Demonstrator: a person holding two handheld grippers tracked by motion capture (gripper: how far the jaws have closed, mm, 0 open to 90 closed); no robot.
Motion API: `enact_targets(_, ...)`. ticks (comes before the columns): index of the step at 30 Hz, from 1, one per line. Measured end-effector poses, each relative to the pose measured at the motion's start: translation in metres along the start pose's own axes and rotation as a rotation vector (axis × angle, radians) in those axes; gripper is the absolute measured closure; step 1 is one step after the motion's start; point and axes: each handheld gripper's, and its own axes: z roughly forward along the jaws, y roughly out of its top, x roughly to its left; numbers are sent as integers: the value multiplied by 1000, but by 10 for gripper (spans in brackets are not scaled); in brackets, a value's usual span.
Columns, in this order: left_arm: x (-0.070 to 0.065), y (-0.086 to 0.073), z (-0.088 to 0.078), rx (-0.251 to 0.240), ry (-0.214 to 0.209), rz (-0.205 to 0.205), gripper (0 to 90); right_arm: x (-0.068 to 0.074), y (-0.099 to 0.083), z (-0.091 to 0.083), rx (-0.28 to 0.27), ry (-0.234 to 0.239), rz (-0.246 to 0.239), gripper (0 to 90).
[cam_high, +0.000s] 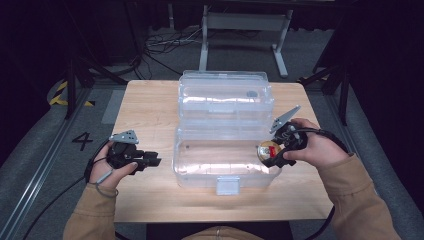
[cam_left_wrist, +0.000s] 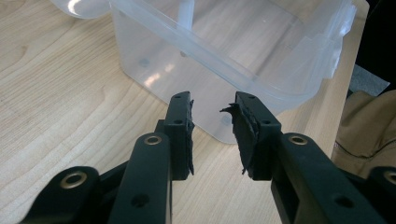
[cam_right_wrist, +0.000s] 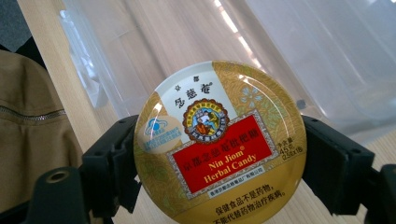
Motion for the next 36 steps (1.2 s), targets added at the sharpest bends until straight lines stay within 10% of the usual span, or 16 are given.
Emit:
enact_targets(21, 1, -1, -1, -5, 1, -3, 677, -1, 11, 35, 51, 15, -10, 202)
enact_targets(36, 2, -1, 0, 0, 2, -1, 677, 3, 6, 57, 108, -35, 84, 202)
